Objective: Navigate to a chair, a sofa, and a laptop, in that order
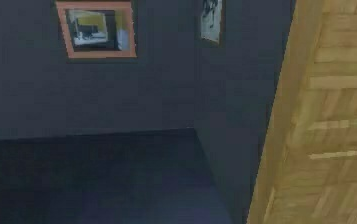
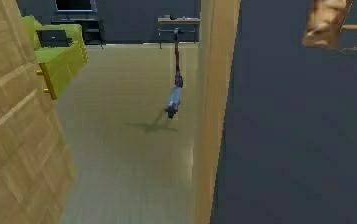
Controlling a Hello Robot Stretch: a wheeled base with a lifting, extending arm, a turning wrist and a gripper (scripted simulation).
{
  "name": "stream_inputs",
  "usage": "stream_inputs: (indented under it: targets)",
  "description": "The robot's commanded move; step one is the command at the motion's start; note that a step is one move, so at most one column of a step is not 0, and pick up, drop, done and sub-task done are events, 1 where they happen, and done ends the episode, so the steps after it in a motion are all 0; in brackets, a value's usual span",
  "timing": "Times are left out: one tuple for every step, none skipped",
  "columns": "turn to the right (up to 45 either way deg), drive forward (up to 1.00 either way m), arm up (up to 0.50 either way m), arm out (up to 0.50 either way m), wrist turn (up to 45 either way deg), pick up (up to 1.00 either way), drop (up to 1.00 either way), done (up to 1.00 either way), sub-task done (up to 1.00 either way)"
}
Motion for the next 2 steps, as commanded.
stream_inputs:
  targets:
    - [45.0,0.00,0.00,0.00,0.0,0.00,0.00,0.00,0.00]
    - [3.0,0.00,0.00,0.00,0.0,0.00,0.00,0.00,0.00]
